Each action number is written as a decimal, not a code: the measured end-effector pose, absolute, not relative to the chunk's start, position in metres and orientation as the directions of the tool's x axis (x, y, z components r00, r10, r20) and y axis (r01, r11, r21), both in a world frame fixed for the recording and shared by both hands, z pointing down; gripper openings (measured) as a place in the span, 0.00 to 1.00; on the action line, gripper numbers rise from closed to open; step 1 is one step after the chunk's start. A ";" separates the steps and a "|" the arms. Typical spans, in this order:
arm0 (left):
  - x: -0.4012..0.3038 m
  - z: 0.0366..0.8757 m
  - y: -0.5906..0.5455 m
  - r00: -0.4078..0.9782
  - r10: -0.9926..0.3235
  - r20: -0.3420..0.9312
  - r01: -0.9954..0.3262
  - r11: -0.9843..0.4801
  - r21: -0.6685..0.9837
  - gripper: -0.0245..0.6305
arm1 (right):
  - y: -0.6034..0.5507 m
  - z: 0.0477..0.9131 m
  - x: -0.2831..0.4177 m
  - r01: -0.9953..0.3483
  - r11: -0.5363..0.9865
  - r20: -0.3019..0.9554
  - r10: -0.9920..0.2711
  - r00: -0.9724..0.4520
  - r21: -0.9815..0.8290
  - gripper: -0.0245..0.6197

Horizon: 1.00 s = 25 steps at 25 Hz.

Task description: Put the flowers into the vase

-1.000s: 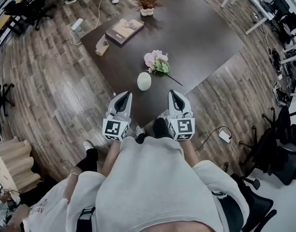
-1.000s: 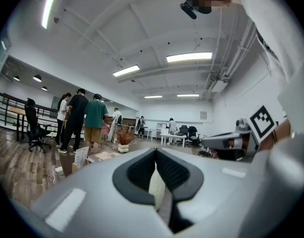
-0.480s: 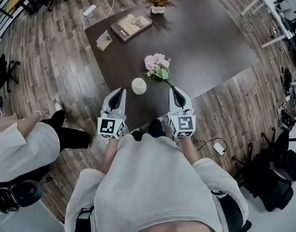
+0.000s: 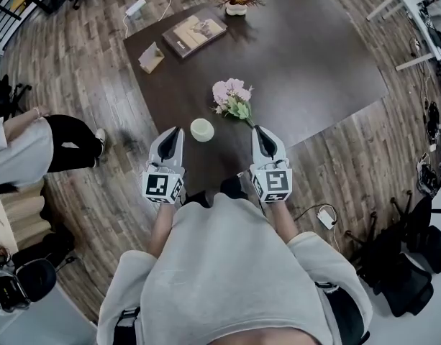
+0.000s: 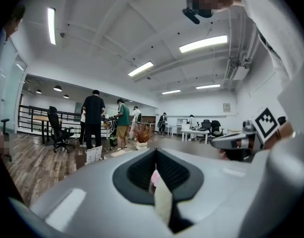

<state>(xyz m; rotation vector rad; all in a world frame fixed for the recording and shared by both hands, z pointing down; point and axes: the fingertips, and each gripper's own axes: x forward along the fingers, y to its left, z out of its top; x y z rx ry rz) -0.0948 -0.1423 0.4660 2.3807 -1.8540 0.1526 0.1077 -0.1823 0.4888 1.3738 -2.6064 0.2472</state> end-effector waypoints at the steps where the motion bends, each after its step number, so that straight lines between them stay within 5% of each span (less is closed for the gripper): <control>1: -0.096 0.468 -0.145 0.254 -0.954 0.159 -0.967 -0.252 0.033 0.05 | -0.183 0.491 0.108 -0.835 0.546 0.245 -0.803 -0.543 -0.059 0.04; 25: -0.115 0.550 -0.151 0.466 -0.851 0.242 -0.885 -0.446 0.136 0.06 | -0.166 0.561 0.097 -0.919 0.393 0.390 -0.840 -0.377 -0.042 0.04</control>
